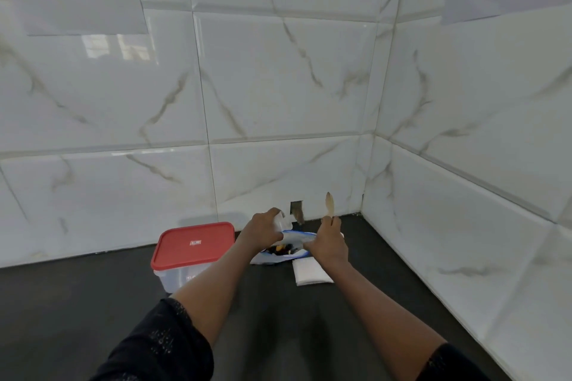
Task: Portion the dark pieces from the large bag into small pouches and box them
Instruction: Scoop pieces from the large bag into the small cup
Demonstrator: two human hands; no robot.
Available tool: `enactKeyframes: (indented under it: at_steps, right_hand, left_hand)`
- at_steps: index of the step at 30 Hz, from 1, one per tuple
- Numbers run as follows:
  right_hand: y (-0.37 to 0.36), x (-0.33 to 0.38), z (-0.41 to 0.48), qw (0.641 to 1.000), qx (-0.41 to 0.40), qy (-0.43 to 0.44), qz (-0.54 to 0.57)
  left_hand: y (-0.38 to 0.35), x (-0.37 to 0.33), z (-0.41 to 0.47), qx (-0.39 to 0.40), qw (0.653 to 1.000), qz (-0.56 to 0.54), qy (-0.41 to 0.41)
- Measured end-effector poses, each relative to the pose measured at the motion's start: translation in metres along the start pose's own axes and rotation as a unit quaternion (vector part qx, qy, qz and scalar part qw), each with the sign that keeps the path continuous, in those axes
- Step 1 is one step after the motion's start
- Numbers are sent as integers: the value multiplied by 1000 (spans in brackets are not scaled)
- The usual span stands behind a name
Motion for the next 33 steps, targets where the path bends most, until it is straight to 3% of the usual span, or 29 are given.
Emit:
enactKeyframes:
  at_steps: [4, 9, 13, 16, 19, 23, 26, 29, 33]
  right_hand:
    - [-6, -12, -25, 999, 26, -7, -30]
    - [0, -21, -38, 998, 43, -4, -40]
    - [18, -22, -46, 991, -29, 113, -66]
    - [34, -18, -50, 968, -27, 204, -143]
    - [44, -18, -50, 958, -21, 238, -157]
    - [47, -21, -54, 908, -80, 344, -225]
    - [39, -24, -52, 891, -87, 383, -226]
    - [24, -10, -52, 908, 7, 344, -241]
    - [-4, 10, -48, 924, 75, 262, -266]
  left_hand:
    - [-16, 3, -20, 14, 1000, 11, 12]
    - [-14, -2, -32, -77, 995, -40, 38]
    - [-15, -3, -32, -67, 995, -49, 49]
    - [-14, -2, -28, -50, 996, -48, 54]
    - [-12, 1, -24, -46, 994, -64, 71]
    - [-9, 5, -20, -47, 992, -79, 88]
    - [-8, 6, -19, -42, 994, -66, 77]
    - [-10, 4, -23, -39, 996, -51, 53]
    - [-14, 1, -35, -66, 994, -76, 33]
Point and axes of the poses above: each hand's wrist, its own z-axis towards the middle knuckle, its own y-axis out of the back of the hand, x = y × z, the point moved 1 cm from there along z, towards the middle knuckle, and after that the axes turned 6 degrees about z, right-handed, at the moved point
